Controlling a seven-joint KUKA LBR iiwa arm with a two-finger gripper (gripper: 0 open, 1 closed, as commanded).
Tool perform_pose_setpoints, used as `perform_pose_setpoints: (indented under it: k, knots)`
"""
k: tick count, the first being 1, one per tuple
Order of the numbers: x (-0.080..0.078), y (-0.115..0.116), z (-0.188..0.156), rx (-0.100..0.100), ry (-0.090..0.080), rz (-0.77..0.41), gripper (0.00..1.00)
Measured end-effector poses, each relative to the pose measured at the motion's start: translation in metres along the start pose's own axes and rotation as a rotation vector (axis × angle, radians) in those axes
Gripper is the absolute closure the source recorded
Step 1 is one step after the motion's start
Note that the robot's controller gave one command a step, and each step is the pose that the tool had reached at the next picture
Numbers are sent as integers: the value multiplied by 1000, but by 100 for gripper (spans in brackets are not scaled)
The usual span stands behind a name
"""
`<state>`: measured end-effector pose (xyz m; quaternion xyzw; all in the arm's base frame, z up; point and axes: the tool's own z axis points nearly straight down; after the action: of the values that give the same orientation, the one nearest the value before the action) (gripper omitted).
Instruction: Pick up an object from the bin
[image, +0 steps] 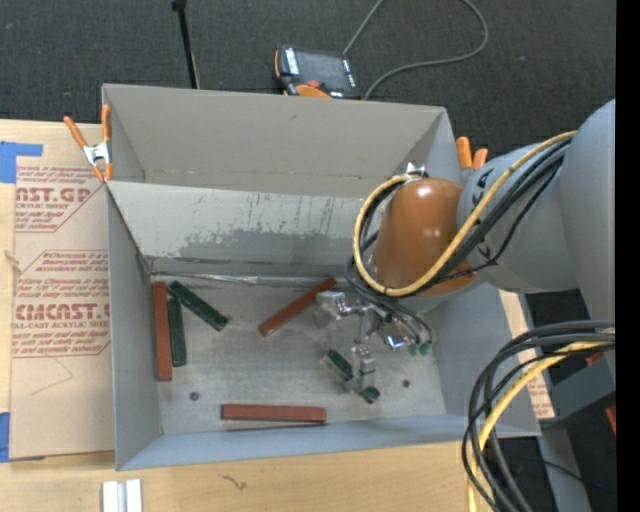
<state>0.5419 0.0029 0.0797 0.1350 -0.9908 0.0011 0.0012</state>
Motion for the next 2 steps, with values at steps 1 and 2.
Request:
perform_pose_setpoints:
  k: [1, 2]
  knots:
    - [19, -26, -3, -3, -2, 284, 0]
    - [74, -39, 10, -3, -7, 535, 0]
